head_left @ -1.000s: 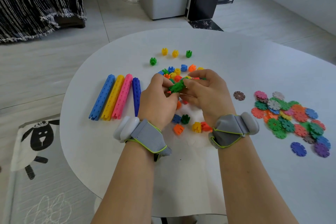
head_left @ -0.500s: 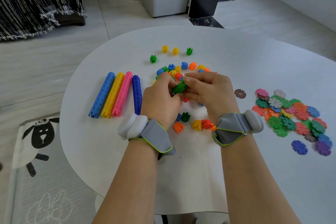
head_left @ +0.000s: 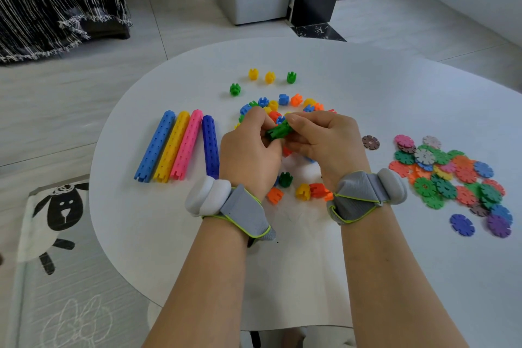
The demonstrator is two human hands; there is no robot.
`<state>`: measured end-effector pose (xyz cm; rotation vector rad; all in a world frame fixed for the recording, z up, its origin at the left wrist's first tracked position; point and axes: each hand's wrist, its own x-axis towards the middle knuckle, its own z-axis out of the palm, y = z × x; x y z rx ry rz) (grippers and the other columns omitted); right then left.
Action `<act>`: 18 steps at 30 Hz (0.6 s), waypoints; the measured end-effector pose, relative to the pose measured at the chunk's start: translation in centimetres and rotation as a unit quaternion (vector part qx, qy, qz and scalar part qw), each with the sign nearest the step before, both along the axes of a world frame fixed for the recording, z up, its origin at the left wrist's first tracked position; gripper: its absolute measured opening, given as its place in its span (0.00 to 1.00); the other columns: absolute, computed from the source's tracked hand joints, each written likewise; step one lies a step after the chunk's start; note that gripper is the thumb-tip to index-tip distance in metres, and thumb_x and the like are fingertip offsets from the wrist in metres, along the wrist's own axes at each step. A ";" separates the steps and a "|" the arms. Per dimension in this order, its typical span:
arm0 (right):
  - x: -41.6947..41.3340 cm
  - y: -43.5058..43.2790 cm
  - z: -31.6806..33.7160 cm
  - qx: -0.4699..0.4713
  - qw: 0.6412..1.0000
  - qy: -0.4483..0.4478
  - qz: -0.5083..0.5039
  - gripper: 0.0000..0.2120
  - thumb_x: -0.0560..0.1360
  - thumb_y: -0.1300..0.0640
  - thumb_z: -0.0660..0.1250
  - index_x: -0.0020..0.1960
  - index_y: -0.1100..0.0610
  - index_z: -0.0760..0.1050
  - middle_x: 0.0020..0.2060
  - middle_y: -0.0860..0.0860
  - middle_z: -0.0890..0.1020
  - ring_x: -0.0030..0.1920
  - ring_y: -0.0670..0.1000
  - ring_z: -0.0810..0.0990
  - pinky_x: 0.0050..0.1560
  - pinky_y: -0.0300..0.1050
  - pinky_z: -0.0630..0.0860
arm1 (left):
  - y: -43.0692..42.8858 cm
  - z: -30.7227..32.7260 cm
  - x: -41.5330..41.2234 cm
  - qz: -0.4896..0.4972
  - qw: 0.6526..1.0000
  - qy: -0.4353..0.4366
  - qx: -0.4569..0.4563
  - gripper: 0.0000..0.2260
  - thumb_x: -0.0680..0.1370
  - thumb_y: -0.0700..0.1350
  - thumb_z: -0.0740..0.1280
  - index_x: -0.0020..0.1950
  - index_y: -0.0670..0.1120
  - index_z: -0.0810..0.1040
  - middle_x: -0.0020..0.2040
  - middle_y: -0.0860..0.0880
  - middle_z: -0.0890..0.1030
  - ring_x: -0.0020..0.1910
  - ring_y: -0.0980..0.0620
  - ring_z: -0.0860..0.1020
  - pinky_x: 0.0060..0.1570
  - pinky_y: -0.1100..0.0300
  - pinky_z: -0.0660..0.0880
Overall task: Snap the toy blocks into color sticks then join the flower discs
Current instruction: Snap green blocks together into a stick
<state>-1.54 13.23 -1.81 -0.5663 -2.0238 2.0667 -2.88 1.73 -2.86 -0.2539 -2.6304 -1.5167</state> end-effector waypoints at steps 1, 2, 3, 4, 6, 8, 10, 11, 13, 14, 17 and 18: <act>0.0 -0.1 0.0 -0.008 1.000 0.001 -0.001 0.06 0.74 0.62 0.69 0.40 0.55 0.82 0.39 0.59 0.85 0.42 0.60 0.84 0.47 0.52 0.82 | 0.1 0.0 0.0 0.002 1.000 0.003 0.001 0.06 0.72 0.39 0.68 0.44 0.48 0.73 0.38 0.50 0.81 0.37 0.48 0.81 0.40 0.49 0.78; 0.0 -0.2 0.0 -0.017 1.000 0.001 -0.003 0.06 0.75 0.62 0.69 0.40 0.56 0.82 0.39 0.59 0.85 0.41 0.59 0.85 0.46 0.51 0.82 | 0.1 0.1 0.0 0.005 1.000 0.008 0.000 0.06 0.73 0.39 0.68 0.45 0.48 0.72 0.38 0.50 0.81 0.37 0.48 0.81 0.41 0.49 0.78; -0.1 -0.2 -0.1 -0.025 1.000 0.001 -0.006 0.06 0.75 0.62 0.69 0.41 0.56 0.82 0.39 0.59 0.85 0.41 0.58 0.85 0.45 0.49 0.82 | 0.1 0.2 0.0 0.007 1.000 0.014 -0.005 0.06 0.73 0.39 0.68 0.45 0.48 0.72 0.39 0.50 0.81 0.38 0.48 0.80 0.41 0.49 0.78; 0.0 -0.3 -0.1 -0.034 0.999 0.001 -0.010 0.05 0.75 0.63 0.69 0.41 0.57 0.81 0.39 0.59 0.85 0.41 0.57 0.85 0.44 0.49 0.82 | 0.2 0.3 0.1 0.010 1.000 0.019 -0.011 0.06 0.73 0.39 0.68 0.45 0.47 0.72 0.39 0.50 0.81 0.39 0.48 0.80 0.42 0.49 0.78; 0.0 -0.4 -0.1 -0.048 0.999 0.006 -0.014 0.04 0.75 0.63 0.69 0.41 0.59 0.81 0.40 0.60 0.85 0.41 0.58 0.85 0.44 0.48 0.82 | 0.2 0.5 0.1 0.012 0.999 0.026 -0.018 0.06 0.73 0.39 0.68 0.45 0.47 0.73 0.39 0.50 0.80 0.40 0.48 0.79 0.43 0.50 0.77; 0.0 -0.5 -0.1 -0.037 0.999 0.008 -0.005 0.04 0.75 0.62 0.69 0.42 0.60 0.81 0.39 0.60 0.85 0.41 0.57 0.85 0.44 0.48 0.81 | 0.2 0.5 0.1 0.014 0.999 0.023 -0.019 0.06 0.72 0.38 0.67 0.45 0.47 0.73 0.39 0.49 0.80 0.40 0.48 0.79 0.43 0.49 0.77; 0.0 -0.6 -0.1 -0.026 1.000 -0.001 0.009 0.08 0.76 0.58 0.67 0.42 0.60 0.81 0.39 0.60 0.85 0.39 0.57 0.85 0.44 0.49 0.82 | 0.0 0.5 0.1 0.021 0.999 0.014 -0.025 0.08 0.72 0.38 0.68 0.43 0.49 0.71 0.38 0.50 0.80 0.39 0.48 0.79 0.42 0.49 0.77; -0.1 -0.5 -0.1 -0.018 1.000 -0.011 0.013 0.11 0.78 0.54 0.66 0.41 0.60 0.81 0.38 0.59 0.85 0.37 0.56 0.85 0.44 0.51 0.82 | 0.0 0.5 0.1 0.025 0.999 0.010 -0.028 0.09 0.72 0.39 0.68 0.42 0.50 0.70 0.38 0.50 0.80 0.39 0.48 0.79 0.42 0.50 0.77; -0.1 -0.4 0.0 0.044 0.998 -0.033 0.013 0.16 0.79 0.47 0.62 0.41 0.55 0.82 0.37 0.55 0.85 0.32 0.51 0.81 0.42 0.50 0.81 | -0.2 0.5 0.0 0.024 0.999 0.000 -0.033 0.09 0.72 0.41 0.70 0.42 0.51 0.70 0.38 0.52 0.79 0.40 0.49 0.79 0.43 0.51 0.77; -0.1 -0.4 0.1 0.084 0.996 -0.037 0.007 0.17 0.79 0.45 0.60 0.41 0.52 0.83 0.35 0.51 0.84 0.30 0.47 0.79 0.40 0.47 0.79 | -0.2 0.5 0.0 0.019 0.999 -0.008 -0.030 0.09 0.72 0.41 0.70 0.43 0.51 0.71 0.38 0.54 0.79 0.40 0.50 0.79 0.44 0.53 0.77; -0.2 0.0 0.0 0.124 0.991 -0.013 -0.048 0.18 0.80 0.46 0.59 0.40 0.51 0.83 0.31 0.45 0.80 0.25 0.45 0.72 0.34 0.46 0.71 | -0.2 0.4 -0.1 -0.001 0.999 -0.032 -0.024 0.11 0.73 0.42 0.70 0.53 0.52 0.77 0.44 0.55 0.81 0.45 0.53 0.80 0.50 0.61 0.75; -0.2 0.2 -0.1 0.131 0.989 0.000 -0.070 0.17 0.79 0.46 0.60 0.41 0.53 0.83 0.31 0.46 0.80 0.27 0.48 0.72 0.33 0.49 0.72 | -0.2 0.4 -0.1 -0.008 0.999 -0.034 -0.032 0.13 0.73 0.42 0.69 0.57 0.52 0.78 0.48 0.54 0.82 0.48 0.54 0.80 0.51 0.64 0.73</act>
